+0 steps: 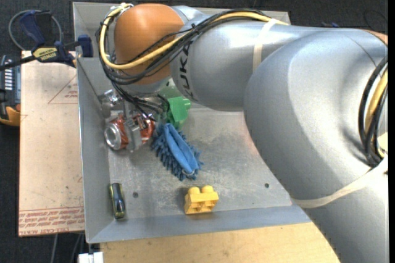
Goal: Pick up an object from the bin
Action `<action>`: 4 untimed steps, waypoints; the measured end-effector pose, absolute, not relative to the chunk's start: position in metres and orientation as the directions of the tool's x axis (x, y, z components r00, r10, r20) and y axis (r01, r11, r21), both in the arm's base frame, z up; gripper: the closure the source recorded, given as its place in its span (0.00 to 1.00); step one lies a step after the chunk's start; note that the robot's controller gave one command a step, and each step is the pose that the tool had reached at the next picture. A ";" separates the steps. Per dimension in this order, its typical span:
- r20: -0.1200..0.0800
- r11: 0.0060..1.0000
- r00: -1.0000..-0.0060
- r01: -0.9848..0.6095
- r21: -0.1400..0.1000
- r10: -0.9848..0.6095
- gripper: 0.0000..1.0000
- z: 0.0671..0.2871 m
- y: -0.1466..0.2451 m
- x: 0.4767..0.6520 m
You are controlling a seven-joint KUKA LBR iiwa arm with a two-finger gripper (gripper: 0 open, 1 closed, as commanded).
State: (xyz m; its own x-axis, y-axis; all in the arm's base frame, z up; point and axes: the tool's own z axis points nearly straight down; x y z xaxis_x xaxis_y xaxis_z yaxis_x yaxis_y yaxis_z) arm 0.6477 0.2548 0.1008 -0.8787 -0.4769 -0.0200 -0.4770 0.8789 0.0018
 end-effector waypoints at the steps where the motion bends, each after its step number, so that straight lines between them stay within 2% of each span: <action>1: -0.009 0.986 -0.986 -0.167 0.005 -0.166 0.00 0.100 0.244 0.633; 2: -0.017 0.926 -0.926 -0.376 0.005 -0.376 0.00 0.069 0.223 0.644; 3: -0.011 0.999 -0.999 -0.033 0.008 -0.033 1.00 0.070 0.219 0.634; 4: -0.011 0.999 -0.999 -0.032 0.008 -0.032 1.00 0.070 0.219 0.634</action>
Offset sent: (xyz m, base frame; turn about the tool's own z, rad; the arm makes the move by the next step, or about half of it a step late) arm -0.0037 -0.0306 -0.0308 0.1077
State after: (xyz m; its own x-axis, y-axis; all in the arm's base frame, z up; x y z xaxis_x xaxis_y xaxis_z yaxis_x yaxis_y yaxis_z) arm 0.6339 0.2193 0.0702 -0.9994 -0.0323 -0.0107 -0.0324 0.9994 0.0084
